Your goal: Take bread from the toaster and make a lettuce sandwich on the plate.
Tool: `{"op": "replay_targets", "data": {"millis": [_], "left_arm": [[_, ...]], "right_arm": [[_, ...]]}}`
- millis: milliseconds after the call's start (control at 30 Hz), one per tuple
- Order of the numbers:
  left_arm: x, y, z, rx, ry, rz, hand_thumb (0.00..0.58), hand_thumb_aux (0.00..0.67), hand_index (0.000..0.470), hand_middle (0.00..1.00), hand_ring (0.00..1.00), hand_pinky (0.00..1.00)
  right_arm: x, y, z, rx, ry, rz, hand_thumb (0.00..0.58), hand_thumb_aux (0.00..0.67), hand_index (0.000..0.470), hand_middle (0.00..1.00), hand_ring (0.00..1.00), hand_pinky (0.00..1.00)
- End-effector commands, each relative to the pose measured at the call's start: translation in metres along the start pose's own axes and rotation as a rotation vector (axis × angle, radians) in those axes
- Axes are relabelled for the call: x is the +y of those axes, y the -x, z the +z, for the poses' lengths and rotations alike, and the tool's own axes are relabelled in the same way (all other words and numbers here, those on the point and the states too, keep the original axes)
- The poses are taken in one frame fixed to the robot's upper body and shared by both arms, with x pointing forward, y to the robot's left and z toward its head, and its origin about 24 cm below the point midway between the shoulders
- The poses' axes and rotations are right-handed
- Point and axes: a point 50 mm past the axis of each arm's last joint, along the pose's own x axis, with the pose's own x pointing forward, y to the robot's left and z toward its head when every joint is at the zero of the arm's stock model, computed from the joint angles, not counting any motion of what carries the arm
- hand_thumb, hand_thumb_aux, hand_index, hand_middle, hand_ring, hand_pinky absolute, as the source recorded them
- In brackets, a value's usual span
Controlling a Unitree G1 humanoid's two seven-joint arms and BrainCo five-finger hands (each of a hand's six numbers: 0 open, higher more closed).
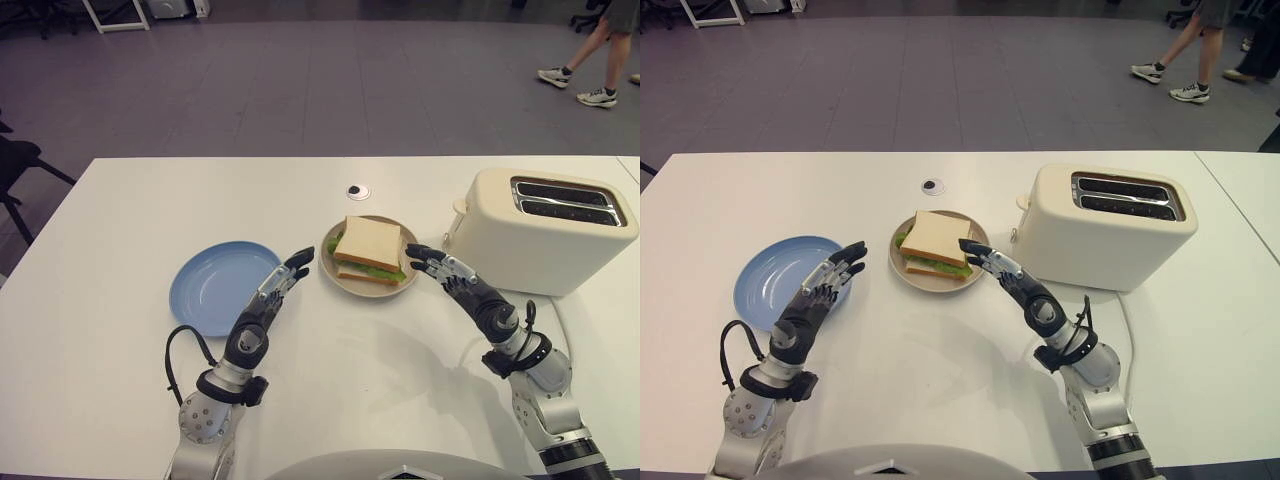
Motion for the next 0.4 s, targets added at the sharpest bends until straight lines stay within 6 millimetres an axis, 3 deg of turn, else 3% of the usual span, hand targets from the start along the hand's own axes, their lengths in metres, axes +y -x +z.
{"op": "replay_targets", "data": {"millis": [33,400], "left_arm": [[0.000,0.001,-0.002,0.004,-0.003,-0.007,0.000,0.000,0.000,0.00,0.00,0.00],[-0.003,0.001,-0.004,-0.012,0.021,-0.042,0.000,0.000,0.000,0.00,0.00,0.00]], "right_arm": [[-0.008,0.001,-0.001,0.002,-0.033,-0.038,0.000,0.000,0.000,0.00,0.00,0.00],[-0.018,0.001,-0.003,0.000,-0.095,-0.096,0.000,0.000,0.000,0.00,0.00,0.00]]}}
